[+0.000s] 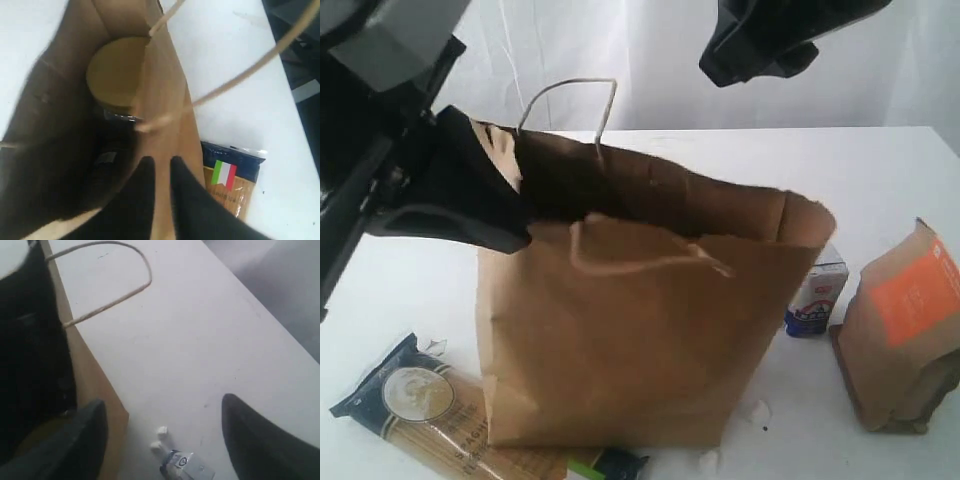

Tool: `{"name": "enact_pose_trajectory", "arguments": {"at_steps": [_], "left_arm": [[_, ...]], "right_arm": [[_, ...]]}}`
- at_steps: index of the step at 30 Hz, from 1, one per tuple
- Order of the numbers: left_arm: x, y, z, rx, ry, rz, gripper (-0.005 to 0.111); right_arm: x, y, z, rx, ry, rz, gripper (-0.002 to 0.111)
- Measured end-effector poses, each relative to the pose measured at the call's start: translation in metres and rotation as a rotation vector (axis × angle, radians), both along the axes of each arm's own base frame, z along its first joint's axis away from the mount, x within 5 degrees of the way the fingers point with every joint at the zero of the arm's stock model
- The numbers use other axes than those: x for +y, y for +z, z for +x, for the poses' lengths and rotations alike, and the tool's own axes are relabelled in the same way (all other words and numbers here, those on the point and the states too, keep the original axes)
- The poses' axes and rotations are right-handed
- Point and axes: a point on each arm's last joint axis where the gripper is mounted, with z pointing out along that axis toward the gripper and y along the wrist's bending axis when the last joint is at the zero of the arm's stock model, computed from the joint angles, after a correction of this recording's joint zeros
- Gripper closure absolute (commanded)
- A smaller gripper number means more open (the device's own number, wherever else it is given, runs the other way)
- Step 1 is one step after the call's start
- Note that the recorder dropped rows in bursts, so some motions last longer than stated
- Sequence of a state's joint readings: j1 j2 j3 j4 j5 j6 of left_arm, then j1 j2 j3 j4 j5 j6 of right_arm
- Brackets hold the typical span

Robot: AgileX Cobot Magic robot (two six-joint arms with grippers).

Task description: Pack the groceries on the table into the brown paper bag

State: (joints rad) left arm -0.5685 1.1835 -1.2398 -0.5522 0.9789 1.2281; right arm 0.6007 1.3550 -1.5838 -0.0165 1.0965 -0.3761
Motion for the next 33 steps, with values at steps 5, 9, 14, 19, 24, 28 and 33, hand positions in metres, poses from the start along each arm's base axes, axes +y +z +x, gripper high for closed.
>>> {"name": "enact_pose_trajectory", "arguments": {"at_steps": [5, 9, 14, 19, 24, 28, 33], "left_arm": [[0.005, 0.007, -0.009, 0.032, 0.034, -0.025, 0.048], [0.005, 0.007, -0.009, 0.056, 0.053, -0.026, 0.048], [0.009, 0.013, -0.016, 0.056, 0.075, -0.044, 0.048], [0.022, 0.024, -0.030, 0.023, 0.137, -0.060, 0.048], [0.037, 0.037, -0.048, -0.027, 0.193, -0.103, 0.048], [0.048, 0.047, -0.064, -0.037, 0.227, -0.152, 0.048], [0.058, 0.053, -0.081, -0.018, 0.263, -0.193, 0.048]], "right_arm": [[0.000, 0.001, -0.004, 0.023, 0.002, 0.020, 0.047], [0.000, -0.001, -0.006, 0.052, 0.005, 0.016, 0.047], [-0.003, 0.001, -0.009, 0.062, -0.013, 0.019, 0.047], [-0.016, 0.011, -0.019, 0.028, -0.060, 0.010, 0.047], [-0.029, 0.016, -0.035, -0.006, -0.096, 0.040, 0.047], [-0.045, 0.007, -0.046, -0.042, -0.177, 0.032, 0.047], [-0.061, -0.016, -0.057, -0.041, -0.266, 0.006, 0.047]]}}
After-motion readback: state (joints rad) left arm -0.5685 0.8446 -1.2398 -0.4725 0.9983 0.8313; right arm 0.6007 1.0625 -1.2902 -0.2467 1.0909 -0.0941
